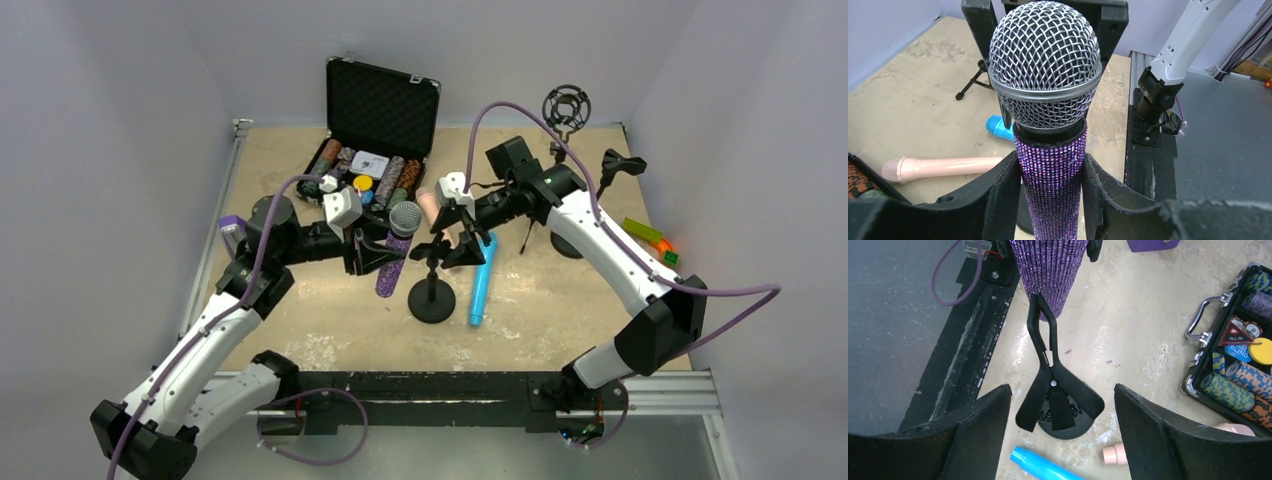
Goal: Attach the microphones to the stand
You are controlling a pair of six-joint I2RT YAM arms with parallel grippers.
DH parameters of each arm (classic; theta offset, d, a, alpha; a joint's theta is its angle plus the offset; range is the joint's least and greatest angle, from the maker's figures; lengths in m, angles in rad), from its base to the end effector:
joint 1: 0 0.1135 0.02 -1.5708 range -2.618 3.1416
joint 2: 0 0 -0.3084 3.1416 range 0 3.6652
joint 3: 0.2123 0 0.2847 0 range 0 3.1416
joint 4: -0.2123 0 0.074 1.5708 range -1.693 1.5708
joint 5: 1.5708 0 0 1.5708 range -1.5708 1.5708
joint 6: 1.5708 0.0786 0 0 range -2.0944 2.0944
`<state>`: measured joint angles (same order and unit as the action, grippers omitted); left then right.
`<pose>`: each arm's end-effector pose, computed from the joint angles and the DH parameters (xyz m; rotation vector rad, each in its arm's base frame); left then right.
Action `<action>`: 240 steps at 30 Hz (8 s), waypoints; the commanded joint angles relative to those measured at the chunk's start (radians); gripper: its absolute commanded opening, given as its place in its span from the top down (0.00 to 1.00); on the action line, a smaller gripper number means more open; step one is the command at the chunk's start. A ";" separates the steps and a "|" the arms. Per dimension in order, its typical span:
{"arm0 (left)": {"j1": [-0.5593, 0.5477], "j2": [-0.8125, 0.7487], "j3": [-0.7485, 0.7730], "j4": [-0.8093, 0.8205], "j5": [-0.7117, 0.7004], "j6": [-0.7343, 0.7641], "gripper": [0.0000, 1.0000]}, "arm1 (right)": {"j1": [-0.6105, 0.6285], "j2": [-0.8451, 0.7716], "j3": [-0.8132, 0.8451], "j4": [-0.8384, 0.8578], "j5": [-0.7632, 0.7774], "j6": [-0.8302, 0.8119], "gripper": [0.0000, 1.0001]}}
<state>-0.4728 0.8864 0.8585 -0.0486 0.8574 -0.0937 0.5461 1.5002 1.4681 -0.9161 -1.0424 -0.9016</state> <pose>0.1777 -0.1576 0.3951 0.9715 1.4508 -1.1219 0.2592 0.2370 0.3799 -1.7161 1.3437 1.0892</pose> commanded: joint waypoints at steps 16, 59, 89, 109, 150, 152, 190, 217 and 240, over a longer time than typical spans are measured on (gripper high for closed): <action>-0.006 -0.135 0.087 -0.005 -0.014 -0.111 1.00 | 0.103 0.008 0.452 0.119 -0.144 0.509 0.14; -0.004 -0.259 -0.120 0.131 -0.143 -0.290 0.27 | 0.211 0.059 0.421 0.329 -0.153 0.790 0.64; -0.056 -0.115 -0.477 0.831 -0.080 -0.474 0.06 | 0.210 0.084 0.419 0.381 -0.160 0.843 0.66; -0.062 0.012 -0.443 1.010 0.039 -0.606 0.60 | 0.170 0.050 0.374 0.433 -0.175 0.882 0.66; -0.059 -0.543 -0.182 -0.287 -0.272 -0.025 1.00 | 0.139 0.104 0.231 -0.294 -0.083 -0.387 0.14; -0.059 -0.556 -0.182 -0.297 -0.276 -0.018 1.00 | 0.144 0.105 0.215 -0.239 -0.054 -0.311 0.23; -0.053 -0.270 -0.190 0.050 -0.192 0.146 1.00 | -0.007 -0.161 -0.127 0.258 -0.134 0.085 0.05; 0.008 -0.151 -0.204 0.163 -0.134 0.213 1.00 | -0.008 -0.094 -0.216 0.429 -0.140 0.257 0.61; -0.005 0.051 -0.343 0.559 -0.073 0.018 1.00 | -0.014 -0.085 -0.258 0.455 -0.225 0.291 0.85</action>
<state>-0.4717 0.9161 0.5491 0.3634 0.7692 -0.0166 0.5159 1.4208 1.2240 -0.4911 -1.1950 -0.6388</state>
